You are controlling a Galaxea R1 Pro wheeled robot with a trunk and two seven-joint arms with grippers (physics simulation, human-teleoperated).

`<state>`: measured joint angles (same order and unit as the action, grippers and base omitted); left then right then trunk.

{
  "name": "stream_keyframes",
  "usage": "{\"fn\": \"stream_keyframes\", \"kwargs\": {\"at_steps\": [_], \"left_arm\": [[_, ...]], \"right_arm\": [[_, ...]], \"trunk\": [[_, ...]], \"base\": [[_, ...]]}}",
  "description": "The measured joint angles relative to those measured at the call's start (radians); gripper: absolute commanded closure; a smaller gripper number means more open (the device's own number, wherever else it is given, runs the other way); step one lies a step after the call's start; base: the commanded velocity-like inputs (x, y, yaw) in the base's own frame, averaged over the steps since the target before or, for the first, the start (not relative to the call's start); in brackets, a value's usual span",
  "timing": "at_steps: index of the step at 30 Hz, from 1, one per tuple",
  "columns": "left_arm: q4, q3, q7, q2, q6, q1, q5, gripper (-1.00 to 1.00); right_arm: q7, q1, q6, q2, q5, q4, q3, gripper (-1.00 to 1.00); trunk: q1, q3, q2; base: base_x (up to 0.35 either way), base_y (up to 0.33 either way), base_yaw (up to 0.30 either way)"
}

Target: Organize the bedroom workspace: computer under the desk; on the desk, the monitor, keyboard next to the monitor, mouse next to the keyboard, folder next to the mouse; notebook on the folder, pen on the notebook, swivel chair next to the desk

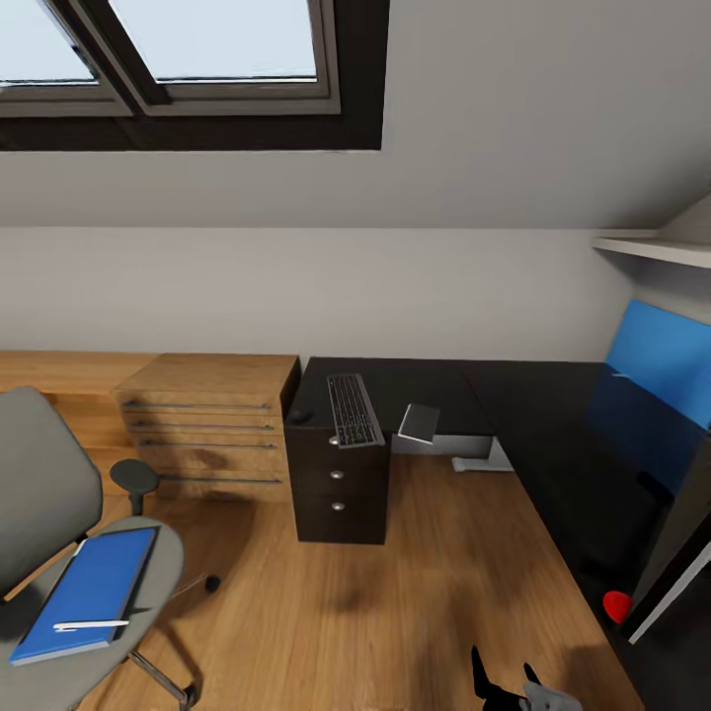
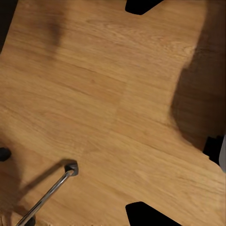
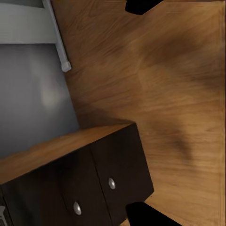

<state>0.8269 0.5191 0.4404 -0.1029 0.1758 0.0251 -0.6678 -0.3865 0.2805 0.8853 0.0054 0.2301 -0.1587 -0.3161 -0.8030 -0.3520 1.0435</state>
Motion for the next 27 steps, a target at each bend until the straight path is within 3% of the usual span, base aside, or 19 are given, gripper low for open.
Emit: {"fn": "stream_keyframes", "kwargs": {"at_steps": [6, 13, 17, 18, 19, 24, 27], "left_arm": [[0.0, 0.001, 0.0, 0.0, 0.0, 0.0, 0.0, -1.0], [0.0, 0.0, 0.0, 0.0, 0.0, 0.0, 0.0, -1.0], [0.0, 0.0, 0.0, 0.0, 0.0, 0.0, 0.0, -1.0], [0.0, -0.001, 0.0, 0.0, 0.0, 0.0, 0.0, -1.0], [0.0, 0.0, 0.0, 0.0, 0.0, 0.0, 0.0, -1.0], [0.0, 0.0, 0.0, 0.0, 0.0, 0.0, 0.0, -1.0], [-0.001, 0.0, 0.0, 0.0, 0.0, 0.0, -0.001, -1.0]], "right_arm": [[0.001, 0.0, -0.01, -0.001, 0.0, 0.01, 0.002, -1.0], [0.008, 0.0, -0.086, -0.001, 0.0, 0.011, 0.005, -1.0], [0.102, -0.001, -0.186, 0.0, -0.018, 0.009, 0.039, -1.0], [0.216, 0.0, -0.272, 0.001, -0.054, 0.004, 0.077, -1.0], [0.238, 0.0, -0.287, 0.001, -0.061, 0.003, 0.084, -1.0], [0.305, 0.0, -0.322, 0.009, -0.079, 0.004, 0.102, -1.0], [0.315, 0.0, -0.319, 0.033, -0.083, 0.007, 0.104, -1.0]], "trunk": [[0.023, 0.019, -0.042], [0.05, 0.041, -0.091], [0.061, 0.05, -0.112], [0.062, 0.05, -0.113], [0.062, 0.05, -0.112], [0.062, 0.05, -0.112], [0.062, 0.05, -0.112]], "base": [[-0.302, 0.0, 0.0], [-0.339, 0.0, 0.0], [-0.269, 0.0, 0.0], [-0.085, 0.0, 0.0], [-0.068, 0.0, 0.0], [-0.021, 0.0, 0.0], [0.0, 0.0, 0.0]]}}
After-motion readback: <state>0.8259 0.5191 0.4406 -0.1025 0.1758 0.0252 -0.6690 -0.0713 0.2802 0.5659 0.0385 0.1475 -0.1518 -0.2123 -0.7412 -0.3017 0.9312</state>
